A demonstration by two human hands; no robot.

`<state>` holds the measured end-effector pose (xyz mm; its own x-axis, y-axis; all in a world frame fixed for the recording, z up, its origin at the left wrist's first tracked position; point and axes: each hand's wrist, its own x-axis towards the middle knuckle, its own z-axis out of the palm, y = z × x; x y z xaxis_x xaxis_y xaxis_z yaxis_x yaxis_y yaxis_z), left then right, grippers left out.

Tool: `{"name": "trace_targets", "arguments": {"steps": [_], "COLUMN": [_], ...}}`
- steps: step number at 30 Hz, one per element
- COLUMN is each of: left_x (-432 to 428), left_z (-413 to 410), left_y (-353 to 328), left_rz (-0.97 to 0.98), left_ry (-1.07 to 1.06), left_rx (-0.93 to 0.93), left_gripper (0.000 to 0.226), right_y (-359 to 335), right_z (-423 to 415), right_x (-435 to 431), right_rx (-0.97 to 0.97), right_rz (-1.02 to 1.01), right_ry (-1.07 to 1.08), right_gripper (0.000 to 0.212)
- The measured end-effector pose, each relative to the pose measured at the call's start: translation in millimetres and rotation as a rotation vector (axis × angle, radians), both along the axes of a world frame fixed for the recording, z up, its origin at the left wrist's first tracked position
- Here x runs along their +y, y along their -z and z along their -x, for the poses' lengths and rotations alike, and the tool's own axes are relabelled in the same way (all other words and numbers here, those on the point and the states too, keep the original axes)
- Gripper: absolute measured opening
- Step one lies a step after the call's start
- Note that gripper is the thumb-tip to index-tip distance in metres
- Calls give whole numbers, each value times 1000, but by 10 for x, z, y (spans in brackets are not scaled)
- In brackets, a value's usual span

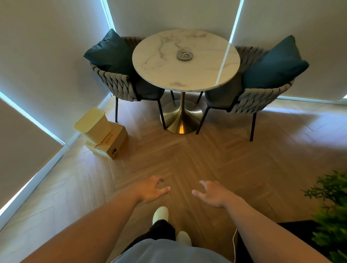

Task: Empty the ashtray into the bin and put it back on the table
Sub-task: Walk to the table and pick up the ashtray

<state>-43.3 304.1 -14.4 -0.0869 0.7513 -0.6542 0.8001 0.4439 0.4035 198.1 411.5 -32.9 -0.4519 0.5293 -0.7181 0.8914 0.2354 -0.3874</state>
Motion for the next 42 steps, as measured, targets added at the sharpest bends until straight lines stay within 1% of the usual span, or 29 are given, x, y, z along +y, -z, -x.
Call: {"name": "trace_targets", "arguments": {"steps": [8, 16, 20, 25, 28, 31, 35, 42], "left_x": [602, 1414, 1762, 2079, 2270, 2460, 2737, 3452], "left_z": [359, 1038, 1409, 1752, 1896, 2007, 2112, 2200], "left_y": [87, 203, 284, 368, 382, 392, 399, 376], "left_rz": [10, -7, 27, 26, 24, 23, 18, 9], "left_ry": [5, 52, 91, 83, 92, 108, 109, 72], "left_rx": [-19, -51, -62, -94, -116, -129, -104, -102], "left_gripper": [70, 69, 68, 68, 69, 64, 65, 66], "right_y": [33, 39, 40, 19, -12, -36, -3, 31], "right_z": [306, 895, 1223, 1475, 1589, 1691, 1832, 1950], "right_x": [597, 1356, 1614, 1901, 2118, 2349, 2686, 3460], "right_rx": [-21, -28, -12, -9, -9, -1, 5, 31], "right_rz": [-11, -35, -31, 2, -6, -13, -21, -19], "right_ry": [-10, 13, 50, 90, 98, 113, 118, 104], "right_gripper": [82, 82, 80, 77, 77, 78, 78, 78]}}
